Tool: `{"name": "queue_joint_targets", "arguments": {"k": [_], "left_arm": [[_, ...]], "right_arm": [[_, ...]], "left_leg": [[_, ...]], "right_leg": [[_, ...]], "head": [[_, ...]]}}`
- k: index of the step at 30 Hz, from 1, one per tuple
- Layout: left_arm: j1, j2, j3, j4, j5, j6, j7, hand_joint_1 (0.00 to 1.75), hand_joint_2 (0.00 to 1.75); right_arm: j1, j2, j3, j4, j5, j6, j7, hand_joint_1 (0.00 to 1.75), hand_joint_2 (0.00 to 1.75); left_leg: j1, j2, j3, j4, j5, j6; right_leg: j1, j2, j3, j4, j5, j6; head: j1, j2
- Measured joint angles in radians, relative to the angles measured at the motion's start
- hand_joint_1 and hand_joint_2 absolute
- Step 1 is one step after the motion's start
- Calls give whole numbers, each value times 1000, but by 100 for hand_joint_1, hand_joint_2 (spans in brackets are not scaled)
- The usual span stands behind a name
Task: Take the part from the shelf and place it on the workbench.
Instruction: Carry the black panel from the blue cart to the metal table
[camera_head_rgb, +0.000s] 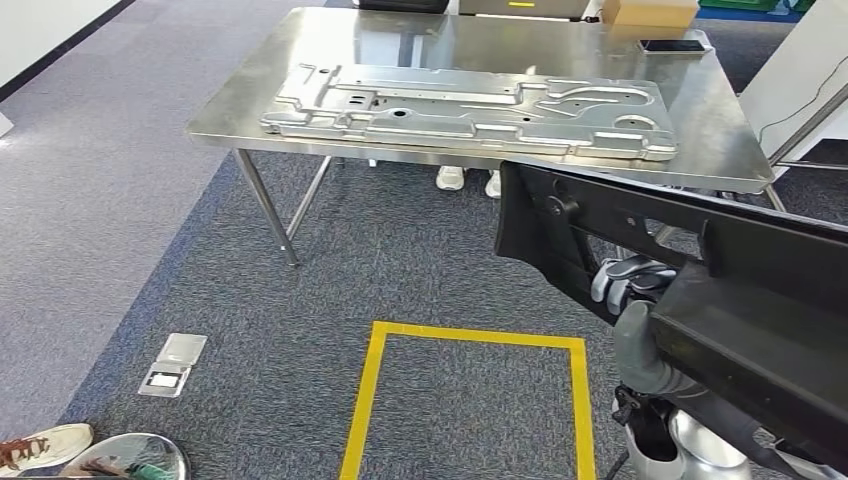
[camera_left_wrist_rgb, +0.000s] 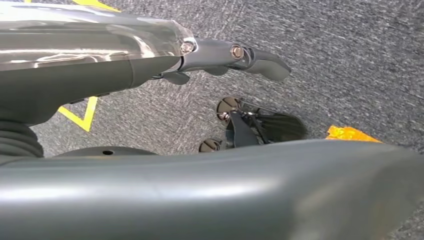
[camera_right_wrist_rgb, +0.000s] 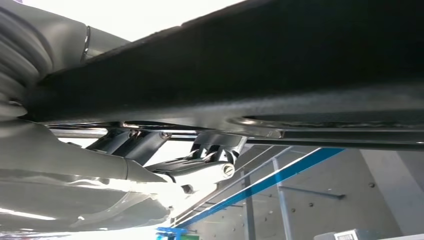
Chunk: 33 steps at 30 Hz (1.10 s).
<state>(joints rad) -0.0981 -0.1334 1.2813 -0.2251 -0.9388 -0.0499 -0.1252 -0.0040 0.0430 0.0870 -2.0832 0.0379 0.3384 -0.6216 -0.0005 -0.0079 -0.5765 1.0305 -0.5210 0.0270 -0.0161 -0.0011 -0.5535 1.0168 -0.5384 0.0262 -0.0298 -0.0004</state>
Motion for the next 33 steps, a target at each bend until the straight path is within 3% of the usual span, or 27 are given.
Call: {"name": "queue_joint_targets", "arguments": {"k": [31,33], "left_arm": [[-5,-6,17,0,57,-46,15,0,175],[-5,-6,17,0,57,-45,14,0,175]], "right_arm": [[-135,-12,54,84,0,-24,101,175,175],[-137,-12,57,84,0,-24,104,175,175]], "left_leg": [[0,0,0,0,0,0],[-3,0,-1,3,-1,5]], "right_leg": [[0,0,0,0,0,0],[-4,0,1,-4,3,5]], "head": [[0,0],[0,0]]}}
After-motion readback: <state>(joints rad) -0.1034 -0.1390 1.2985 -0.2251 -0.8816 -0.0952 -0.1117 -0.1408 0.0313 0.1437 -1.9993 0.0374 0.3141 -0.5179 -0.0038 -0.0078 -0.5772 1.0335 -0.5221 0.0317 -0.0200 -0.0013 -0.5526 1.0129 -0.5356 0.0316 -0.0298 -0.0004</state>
